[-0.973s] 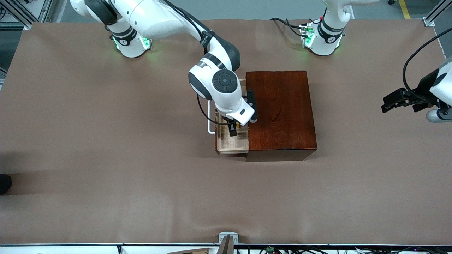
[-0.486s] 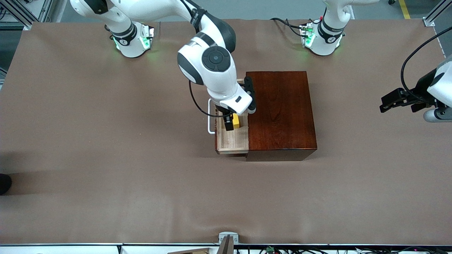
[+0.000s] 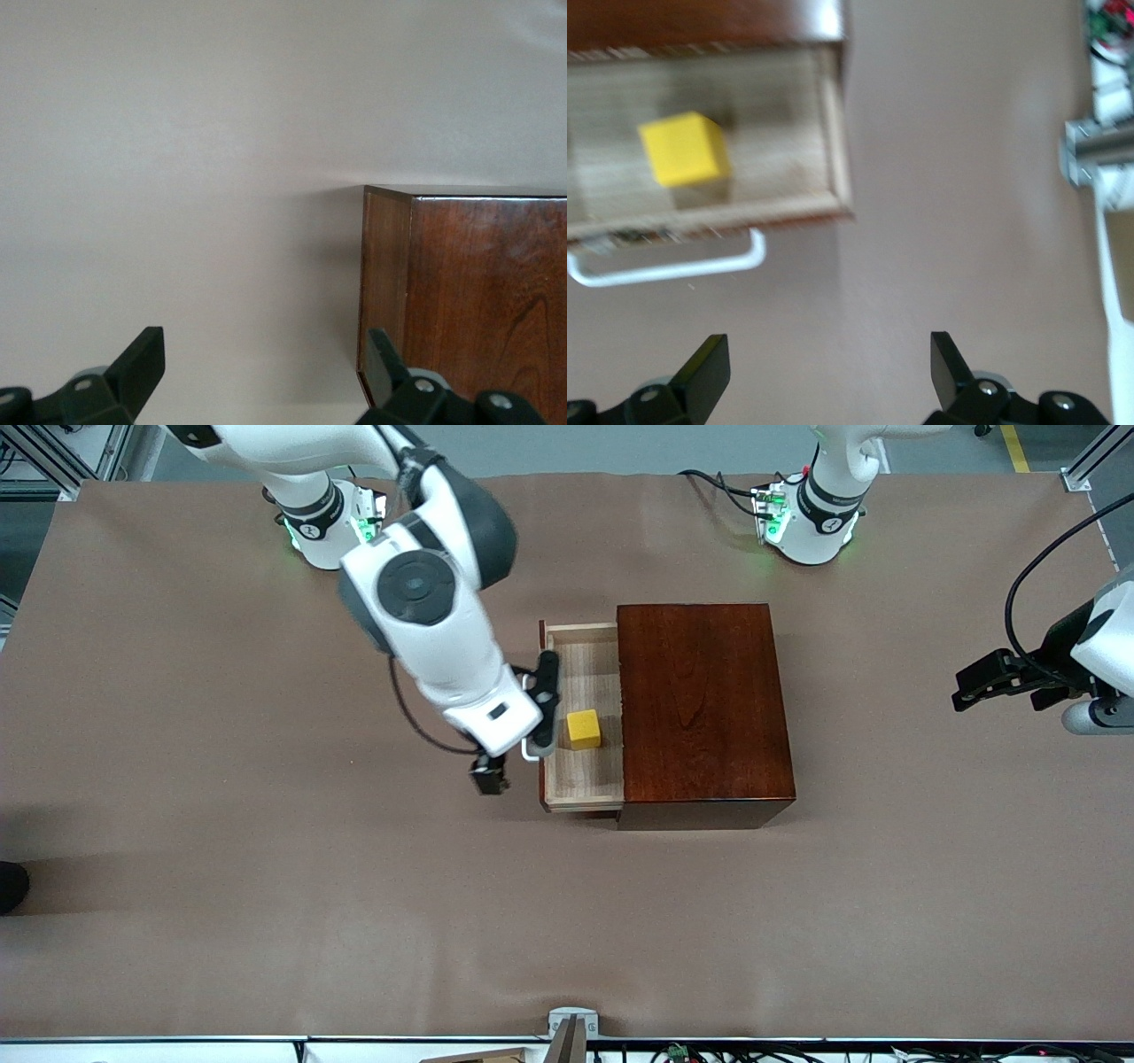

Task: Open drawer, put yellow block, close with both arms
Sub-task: 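Open the right gripper and withdraw it from the drawer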

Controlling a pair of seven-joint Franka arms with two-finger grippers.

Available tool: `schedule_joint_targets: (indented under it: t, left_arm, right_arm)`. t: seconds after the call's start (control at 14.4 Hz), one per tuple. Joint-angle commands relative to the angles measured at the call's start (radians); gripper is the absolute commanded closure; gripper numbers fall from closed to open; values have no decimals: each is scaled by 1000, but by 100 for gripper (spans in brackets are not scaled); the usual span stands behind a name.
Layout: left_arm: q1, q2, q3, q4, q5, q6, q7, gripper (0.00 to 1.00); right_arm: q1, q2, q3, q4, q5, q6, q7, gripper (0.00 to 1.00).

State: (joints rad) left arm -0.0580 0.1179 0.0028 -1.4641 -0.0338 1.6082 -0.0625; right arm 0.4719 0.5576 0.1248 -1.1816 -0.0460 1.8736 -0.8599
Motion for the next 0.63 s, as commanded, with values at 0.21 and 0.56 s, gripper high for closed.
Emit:
schedule_joint_targets:
  t: [0.21, 0.56]
  left_arm:
    - [0, -7, 0, -2, -3, 12, 21, 0]
    - [-3, -1, -3, -4, -17, 4, 183, 0]
  right_arm:
    - [-203, -99, 2, -50, -11, -28, 122, 0]
    - [-231, -240, -106, -117, -11, -149, 387, 0]
